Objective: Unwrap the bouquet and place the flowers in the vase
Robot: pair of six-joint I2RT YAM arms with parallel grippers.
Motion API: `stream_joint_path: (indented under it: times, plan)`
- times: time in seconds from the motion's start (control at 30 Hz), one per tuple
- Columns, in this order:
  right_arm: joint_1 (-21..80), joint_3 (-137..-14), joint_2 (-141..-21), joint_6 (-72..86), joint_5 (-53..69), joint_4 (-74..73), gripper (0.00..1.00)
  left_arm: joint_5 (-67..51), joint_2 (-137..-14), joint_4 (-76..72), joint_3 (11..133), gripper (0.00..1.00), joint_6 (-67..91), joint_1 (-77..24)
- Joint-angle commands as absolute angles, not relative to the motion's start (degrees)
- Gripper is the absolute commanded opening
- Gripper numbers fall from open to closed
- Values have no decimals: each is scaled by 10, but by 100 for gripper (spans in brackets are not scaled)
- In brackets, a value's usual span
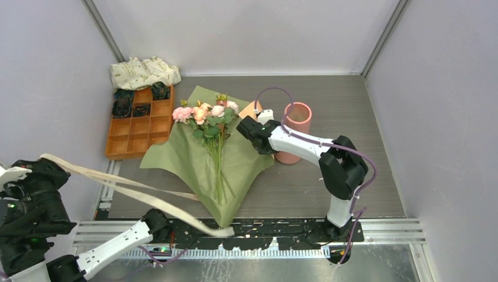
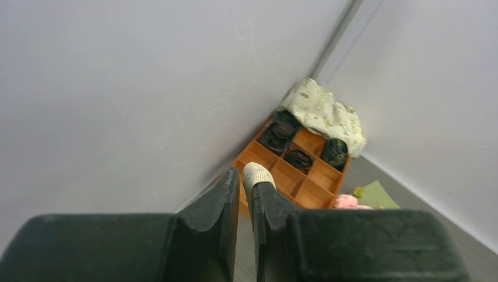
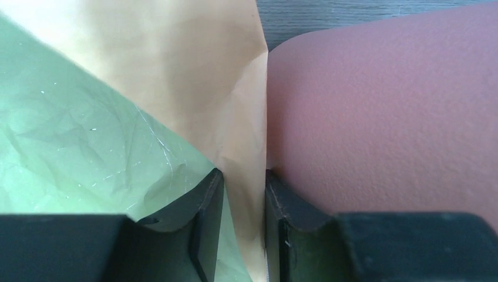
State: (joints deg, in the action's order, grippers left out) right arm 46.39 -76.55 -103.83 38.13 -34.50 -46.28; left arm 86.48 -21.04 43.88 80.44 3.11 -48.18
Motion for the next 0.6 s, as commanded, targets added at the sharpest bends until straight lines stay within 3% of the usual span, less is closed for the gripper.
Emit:
stream_joint_path:
  times: [0.0,0.17,0.33,0.57]
  plan:
    - [458,-773,-987,386,-361,-470,37,974,-191,377,786,17,3,-548]
    - [468,-778,-934,377,-342,-460,44,975,-184,275,743,23,-81,-592]
    - [505,-793,-888,361,-335,-441,61,973,-230,239,723,33,-109,-628]
    - [556,-833,-900,346,-272,-419,61,943,-276,264,772,56,-63,-694]
